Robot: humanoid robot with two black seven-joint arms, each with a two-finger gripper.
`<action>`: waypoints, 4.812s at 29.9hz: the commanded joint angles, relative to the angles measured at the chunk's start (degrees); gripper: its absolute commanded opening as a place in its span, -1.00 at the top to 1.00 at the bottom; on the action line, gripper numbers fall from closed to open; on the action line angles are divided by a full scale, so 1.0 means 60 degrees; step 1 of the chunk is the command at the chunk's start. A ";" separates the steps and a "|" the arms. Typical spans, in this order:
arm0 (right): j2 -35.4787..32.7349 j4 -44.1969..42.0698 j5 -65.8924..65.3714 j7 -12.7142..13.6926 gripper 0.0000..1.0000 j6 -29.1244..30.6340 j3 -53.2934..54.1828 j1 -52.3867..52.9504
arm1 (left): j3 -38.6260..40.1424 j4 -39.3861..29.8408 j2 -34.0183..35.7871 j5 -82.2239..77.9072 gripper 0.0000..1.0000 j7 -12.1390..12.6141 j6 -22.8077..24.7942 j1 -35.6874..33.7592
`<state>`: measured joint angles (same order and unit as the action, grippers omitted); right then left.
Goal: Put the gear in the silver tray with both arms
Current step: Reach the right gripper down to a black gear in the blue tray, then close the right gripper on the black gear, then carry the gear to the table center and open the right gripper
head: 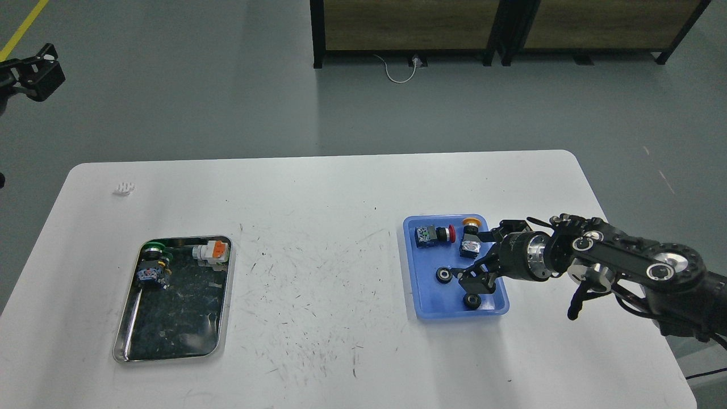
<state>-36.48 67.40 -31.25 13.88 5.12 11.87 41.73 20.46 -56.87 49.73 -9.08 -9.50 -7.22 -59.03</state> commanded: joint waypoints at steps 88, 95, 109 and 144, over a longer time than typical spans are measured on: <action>0.1773 -0.1653 -0.0885 -0.0892 -0.36 -0.0268 0.0570 -0.1036 | -0.0011 0.0117 0.0251 -0.0113 -0.97 -0.0058 -0.0246 0.0112; 0.1743 -0.1653 -0.0885 -0.0877 -0.17 -0.0048 0.0804 -0.1051 | -0.0040 0.0176 0.0251 -0.0113 -0.97 -0.0058 -0.0246 0.0112; 0.1465 -0.1639 -0.0885 -0.0863 0.30 0.0464 0.1024 -0.1198 | -0.0069 0.0191 0.0237 -0.0113 -0.97 -0.0058 -0.0246 0.0126; 0.4246 -0.1667 -0.0680 -0.0980 0.49 0.1241 0.0161 0.0414 | -0.0157 0.0191 0.0251 -0.0289 -0.97 0.0089 -0.0231 0.0082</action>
<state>-14.07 58.48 -35.25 7.99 12.57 14.24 43.86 19.52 -55.73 51.22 -10.65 -8.98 -8.53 -58.90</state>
